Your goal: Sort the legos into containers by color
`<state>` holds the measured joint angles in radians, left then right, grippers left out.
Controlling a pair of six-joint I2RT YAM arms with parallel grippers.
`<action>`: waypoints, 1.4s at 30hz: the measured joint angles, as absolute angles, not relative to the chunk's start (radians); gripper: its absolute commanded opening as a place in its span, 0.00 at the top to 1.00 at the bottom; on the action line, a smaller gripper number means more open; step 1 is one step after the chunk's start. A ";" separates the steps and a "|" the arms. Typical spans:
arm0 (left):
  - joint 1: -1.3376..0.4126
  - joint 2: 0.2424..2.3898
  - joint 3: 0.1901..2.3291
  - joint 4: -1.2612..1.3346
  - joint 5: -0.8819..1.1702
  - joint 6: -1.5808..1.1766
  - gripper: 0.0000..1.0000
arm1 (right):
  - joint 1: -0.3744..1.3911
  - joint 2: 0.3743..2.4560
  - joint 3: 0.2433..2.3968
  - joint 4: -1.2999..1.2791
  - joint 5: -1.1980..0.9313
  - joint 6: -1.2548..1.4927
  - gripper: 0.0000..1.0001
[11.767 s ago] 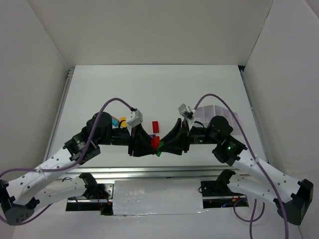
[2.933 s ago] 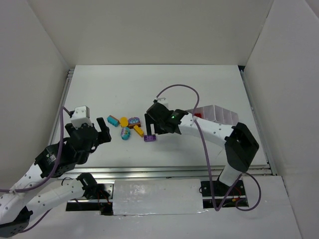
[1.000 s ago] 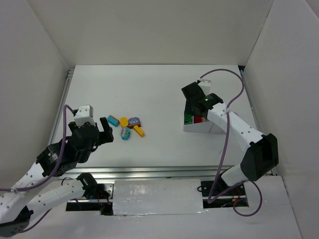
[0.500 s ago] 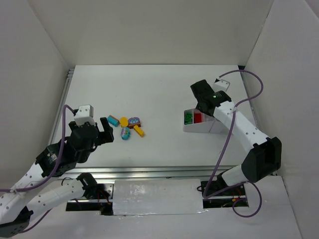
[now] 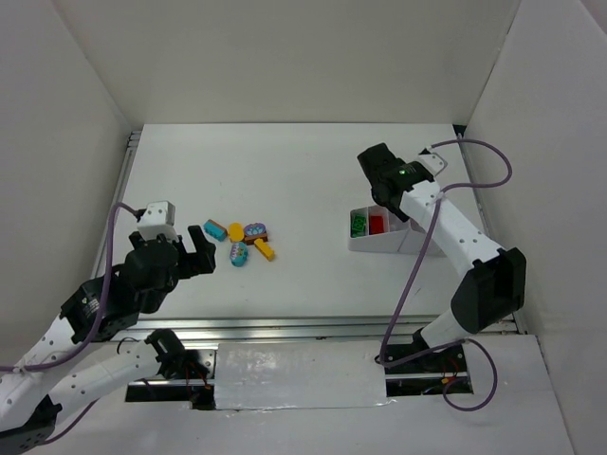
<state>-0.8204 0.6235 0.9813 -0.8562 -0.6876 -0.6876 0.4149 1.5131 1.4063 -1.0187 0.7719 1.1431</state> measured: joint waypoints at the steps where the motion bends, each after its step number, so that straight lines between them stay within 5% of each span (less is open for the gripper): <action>1: -0.820 0.618 0.981 -0.853 -0.682 -0.683 0.00 | 0.414 1.520 1.406 -1.024 0.772 1.153 0.55; 6: -0.821 0.606 0.981 -0.839 -0.665 -0.679 0.00 | 0.413 1.516 1.378 -1.024 0.772 1.188 0.49; 8: -0.821 0.605 0.981 -0.836 -0.659 -0.678 0.00 | 0.411 1.516 1.358 -1.025 0.772 1.199 0.39; 16: -0.828 0.604 0.975 -0.833 -0.648 -0.673 0.00 | 0.410 1.516 1.303 -1.015 0.770 1.216 0.35; 18: -0.828 0.604 0.975 -0.833 -0.648 -0.664 0.01 | 0.410 1.517 1.302 -1.013 0.770 1.216 0.24; 24: -0.831 0.604 0.975 -0.833 -0.648 -0.657 0.01 | 0.410 1.526 1.302 -1.009 0.770 1.219 0.14; 42: -0.834 0.594 0.975 -0.833 -0.655 -0.661 0.01 | 0.537 1.507 1.333 -0.963 0.742 1.121 0.00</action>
